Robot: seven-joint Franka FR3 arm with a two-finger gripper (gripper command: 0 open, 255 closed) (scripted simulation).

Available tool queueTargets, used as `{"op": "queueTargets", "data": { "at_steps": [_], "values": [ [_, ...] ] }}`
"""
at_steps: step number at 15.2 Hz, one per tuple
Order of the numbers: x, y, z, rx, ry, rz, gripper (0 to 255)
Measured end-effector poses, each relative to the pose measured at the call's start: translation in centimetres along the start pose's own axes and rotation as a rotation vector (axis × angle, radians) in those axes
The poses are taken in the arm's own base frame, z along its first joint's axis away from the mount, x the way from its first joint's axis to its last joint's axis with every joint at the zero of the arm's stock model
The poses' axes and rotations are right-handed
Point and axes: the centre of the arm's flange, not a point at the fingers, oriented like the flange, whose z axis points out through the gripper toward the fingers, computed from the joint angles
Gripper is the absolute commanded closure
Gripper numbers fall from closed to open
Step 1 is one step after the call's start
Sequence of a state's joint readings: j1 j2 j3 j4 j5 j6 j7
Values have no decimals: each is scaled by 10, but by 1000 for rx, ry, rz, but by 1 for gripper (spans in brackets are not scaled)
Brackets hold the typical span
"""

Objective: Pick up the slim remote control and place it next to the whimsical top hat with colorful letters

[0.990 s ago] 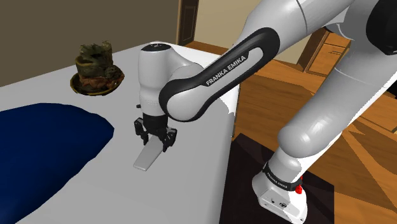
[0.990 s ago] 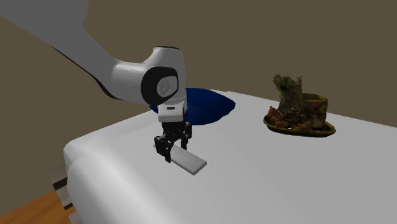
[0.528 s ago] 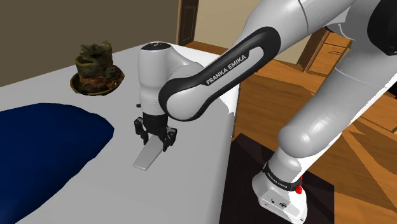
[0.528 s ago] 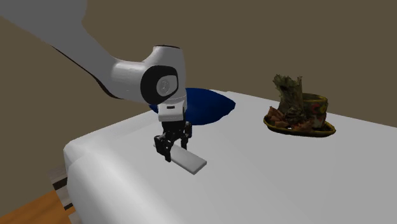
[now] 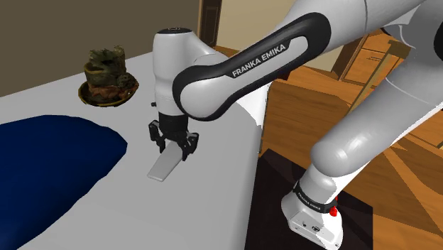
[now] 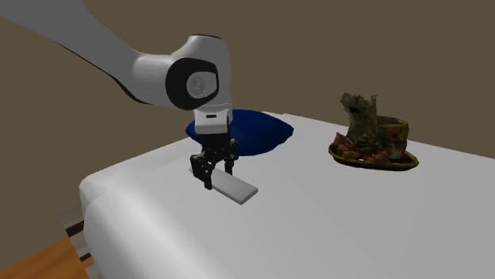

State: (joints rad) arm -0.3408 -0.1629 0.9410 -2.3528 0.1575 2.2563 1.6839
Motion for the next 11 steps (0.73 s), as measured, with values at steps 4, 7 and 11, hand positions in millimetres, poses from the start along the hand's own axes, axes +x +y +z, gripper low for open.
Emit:
{"op": "queueTargets", "data": {
  "at_steps": [4,7,11],
  "values": [
    [1,0,-22,0,0,0,255],
    [1,1,-38,0,0,0,255],
    [2,-1,-58,0,-1,0,255]
  ]
}}
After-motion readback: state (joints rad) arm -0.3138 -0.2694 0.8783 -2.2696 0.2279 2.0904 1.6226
